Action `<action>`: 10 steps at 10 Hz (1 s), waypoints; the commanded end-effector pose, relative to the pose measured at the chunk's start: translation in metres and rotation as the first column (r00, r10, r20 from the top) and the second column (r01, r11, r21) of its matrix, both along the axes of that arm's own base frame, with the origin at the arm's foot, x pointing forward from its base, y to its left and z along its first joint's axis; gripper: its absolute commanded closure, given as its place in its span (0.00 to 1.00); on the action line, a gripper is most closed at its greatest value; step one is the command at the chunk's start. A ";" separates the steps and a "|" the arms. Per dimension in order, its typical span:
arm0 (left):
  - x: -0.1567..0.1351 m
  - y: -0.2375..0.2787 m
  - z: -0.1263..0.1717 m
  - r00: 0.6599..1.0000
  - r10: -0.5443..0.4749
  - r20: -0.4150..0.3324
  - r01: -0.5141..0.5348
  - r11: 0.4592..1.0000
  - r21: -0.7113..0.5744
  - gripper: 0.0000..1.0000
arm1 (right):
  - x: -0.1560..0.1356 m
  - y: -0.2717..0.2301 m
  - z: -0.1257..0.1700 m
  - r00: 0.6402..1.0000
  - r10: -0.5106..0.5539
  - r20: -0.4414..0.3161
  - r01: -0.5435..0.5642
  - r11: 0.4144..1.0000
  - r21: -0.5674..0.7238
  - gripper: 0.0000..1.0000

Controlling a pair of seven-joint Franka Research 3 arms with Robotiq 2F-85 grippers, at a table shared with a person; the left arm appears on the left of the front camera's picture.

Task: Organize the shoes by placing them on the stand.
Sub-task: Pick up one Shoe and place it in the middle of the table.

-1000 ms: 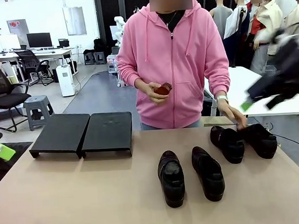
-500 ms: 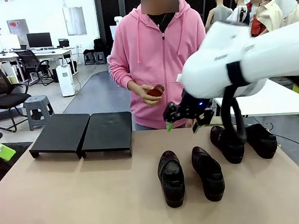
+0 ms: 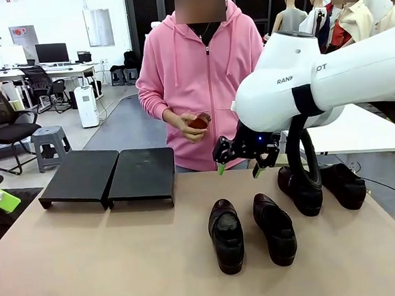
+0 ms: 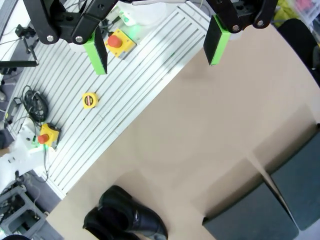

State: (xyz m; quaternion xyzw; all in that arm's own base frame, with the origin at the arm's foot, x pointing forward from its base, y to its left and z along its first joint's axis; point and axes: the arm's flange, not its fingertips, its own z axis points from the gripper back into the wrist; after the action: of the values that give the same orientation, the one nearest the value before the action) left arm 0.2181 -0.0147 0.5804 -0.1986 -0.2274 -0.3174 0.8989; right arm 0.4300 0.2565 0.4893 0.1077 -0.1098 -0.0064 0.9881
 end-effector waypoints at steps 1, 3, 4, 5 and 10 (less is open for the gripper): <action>0.000 0.002 0.001 1.000 -0.022 0.005 0.022 1.000 -0.015 0.00 | 0.016 0.024 -0.030 0.991 -0.074 -0.111 0.063 0.993 -0.100 0.00; 0.000 0.002 0.001 1.000 -0.022 0.005 0.022 1.000 -0.015 0.00 | 0.017 0.034 -0.059 0.977 -0.080 -0.199 0.053 0.989 -0.137 0.00; 0.000 0.002 0.001 1.000 -0.022 0.005 0.022 1.000 -0.015 0.00 | 0.016 0.034 -0.072 0.967 -0.072 -0.243 0.036 0.988 -0.150 0.00; 0.000 0.002 0.001 1.000 -0.022 0.005 0.022 1.000 -0.015 0.00 | 0.017 0.037 -0.084 0.956 -0.074 -0.283 0.032 0.988 -0.152 0.00; 0.000 0.002 0.001 1.000 -0.022 0.005 0.022 1.000 -0.015 0.00 | 0.025 0.043 -0.130 0.908 -0.121 -0.401 0.047 0.980 -0.191 0.00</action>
State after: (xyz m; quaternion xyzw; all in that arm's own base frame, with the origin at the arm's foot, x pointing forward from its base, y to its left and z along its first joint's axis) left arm 0.2181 -0.0147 0.5804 -0.1986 -0.2273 -0.3175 0.8989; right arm 0.4477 0.2912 0.3555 0.0182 0.0881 -0.0388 0.9952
